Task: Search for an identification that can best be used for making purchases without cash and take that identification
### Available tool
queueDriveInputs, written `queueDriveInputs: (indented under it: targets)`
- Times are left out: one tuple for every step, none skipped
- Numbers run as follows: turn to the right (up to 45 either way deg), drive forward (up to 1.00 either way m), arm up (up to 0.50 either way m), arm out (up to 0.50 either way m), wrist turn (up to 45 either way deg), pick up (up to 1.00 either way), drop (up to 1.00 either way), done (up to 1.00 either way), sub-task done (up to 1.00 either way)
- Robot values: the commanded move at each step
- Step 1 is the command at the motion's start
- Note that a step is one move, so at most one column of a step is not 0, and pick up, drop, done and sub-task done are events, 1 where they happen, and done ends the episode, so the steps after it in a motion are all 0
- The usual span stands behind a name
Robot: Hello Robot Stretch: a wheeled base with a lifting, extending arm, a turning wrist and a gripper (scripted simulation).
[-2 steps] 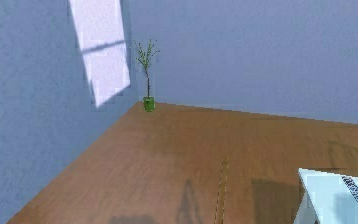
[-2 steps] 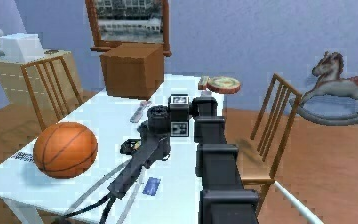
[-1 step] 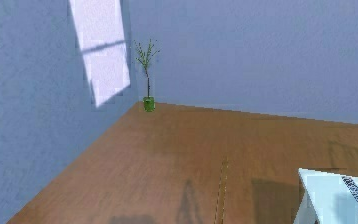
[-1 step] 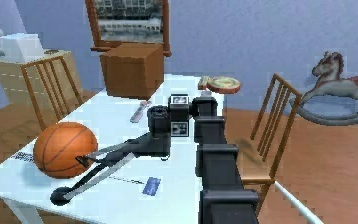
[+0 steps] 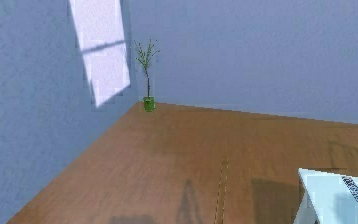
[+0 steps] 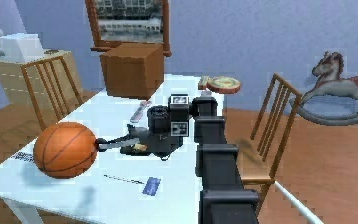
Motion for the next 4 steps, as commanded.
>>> queueDriveInputs:
  targets:
    - [0.0,0.0,0.0,0.0,24.0,0.0,0.0,0.0,0.0]
    - [0.0,0.0,-0.3,0.0,0.0,0.0,0.0,0.0,0.0]
    - [0.0,0.0,0.0,0.0,0.0,1.0,0.0,0.0,0.0]
    - [0.0,0.0,0.1,0.0,0.0,0.0,0.0,0.0,0.0]
